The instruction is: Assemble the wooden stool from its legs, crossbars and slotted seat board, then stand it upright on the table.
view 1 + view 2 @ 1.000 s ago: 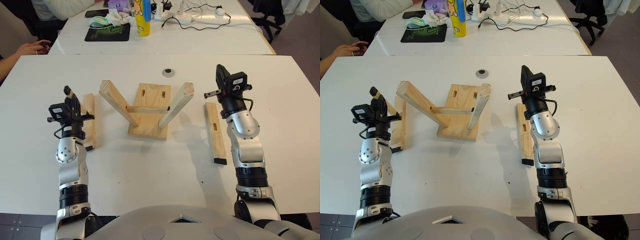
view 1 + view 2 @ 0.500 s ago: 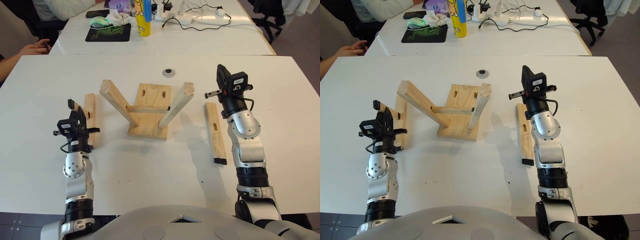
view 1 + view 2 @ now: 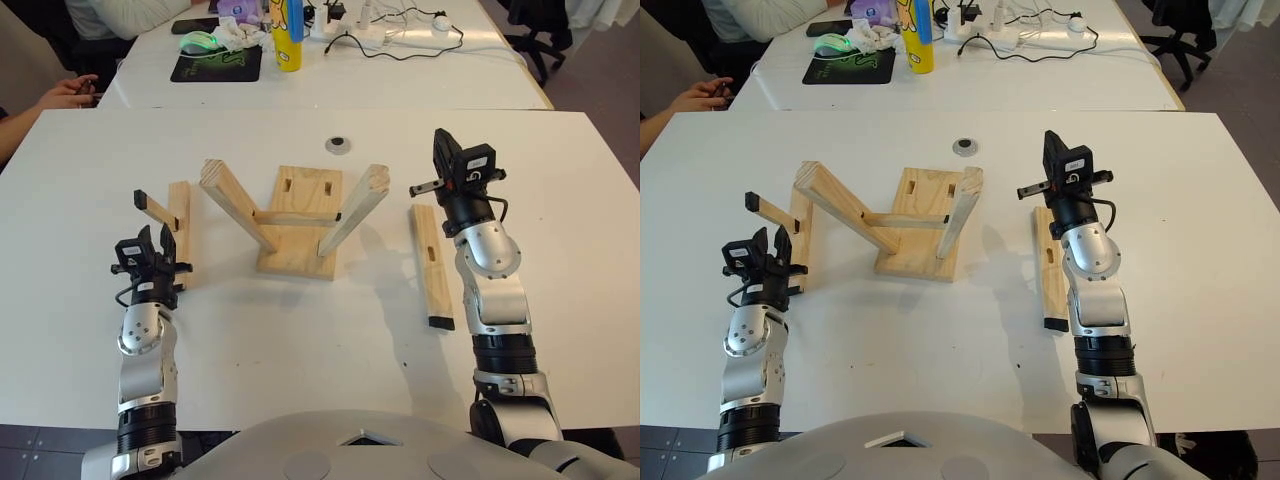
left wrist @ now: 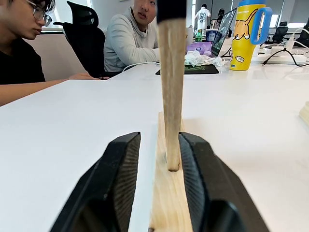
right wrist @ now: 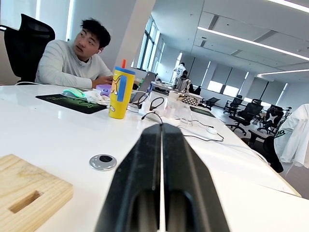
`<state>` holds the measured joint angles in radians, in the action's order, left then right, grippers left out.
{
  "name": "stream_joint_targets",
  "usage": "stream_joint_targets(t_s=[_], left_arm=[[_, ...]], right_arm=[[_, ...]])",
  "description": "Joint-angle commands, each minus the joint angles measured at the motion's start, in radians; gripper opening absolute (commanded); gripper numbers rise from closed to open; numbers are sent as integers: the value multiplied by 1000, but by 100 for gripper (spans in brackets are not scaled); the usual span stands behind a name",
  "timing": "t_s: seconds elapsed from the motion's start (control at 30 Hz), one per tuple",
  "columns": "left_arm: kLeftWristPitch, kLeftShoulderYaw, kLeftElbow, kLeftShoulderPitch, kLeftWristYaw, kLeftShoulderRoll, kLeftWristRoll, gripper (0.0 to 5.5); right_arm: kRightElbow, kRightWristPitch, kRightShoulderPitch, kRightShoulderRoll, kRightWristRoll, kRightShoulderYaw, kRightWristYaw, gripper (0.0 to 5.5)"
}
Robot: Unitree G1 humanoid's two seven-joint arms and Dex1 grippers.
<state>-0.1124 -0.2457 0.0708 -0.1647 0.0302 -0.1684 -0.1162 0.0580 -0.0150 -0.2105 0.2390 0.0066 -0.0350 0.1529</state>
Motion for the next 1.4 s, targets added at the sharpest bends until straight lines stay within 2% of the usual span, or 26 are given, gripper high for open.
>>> stream_joint_targets(t_s=[0.03, 0.23, 0.57, 0.83, 1.07, 1.17, 1.23, 1.4], left_arm=[[-7, -33, 203, 4, -50, -10, 44, 146], [113, -47, 385, 100, -81, -29, 57, 146], [259, -83, 113, 354, -3, -119, -33, 3], [276, -126, -35, 504, 24, -169, -88, 3], [265, -45, -189, 400, 47, -120, -38, 3], [243, -51, -228, 378, 49, -117, -37, 3], [229, -65, -197, 382, 47, -114, -56, 3], [265, -121, 132, 474, 16, -136, -159, 3]], right_arm=[[5, -1, 8, 2, -7, -9, -4, 0], [-4, -2, 8, -1, -10, -5, -7, 0], [4, 2, 7, -6, -9, -5, -12, 0], [-1, 1, 0, -8, -11, -1, -15, 0], [-2, 4, -3, -9, -9, -3, -16, 0], [-1, 7, -6, -10, -7, -2, -15, 0], [0, 8, -8, -10, -7, 0, -14, 0], [-1, 6, -7, -8, -6, 0, -11, 0]])
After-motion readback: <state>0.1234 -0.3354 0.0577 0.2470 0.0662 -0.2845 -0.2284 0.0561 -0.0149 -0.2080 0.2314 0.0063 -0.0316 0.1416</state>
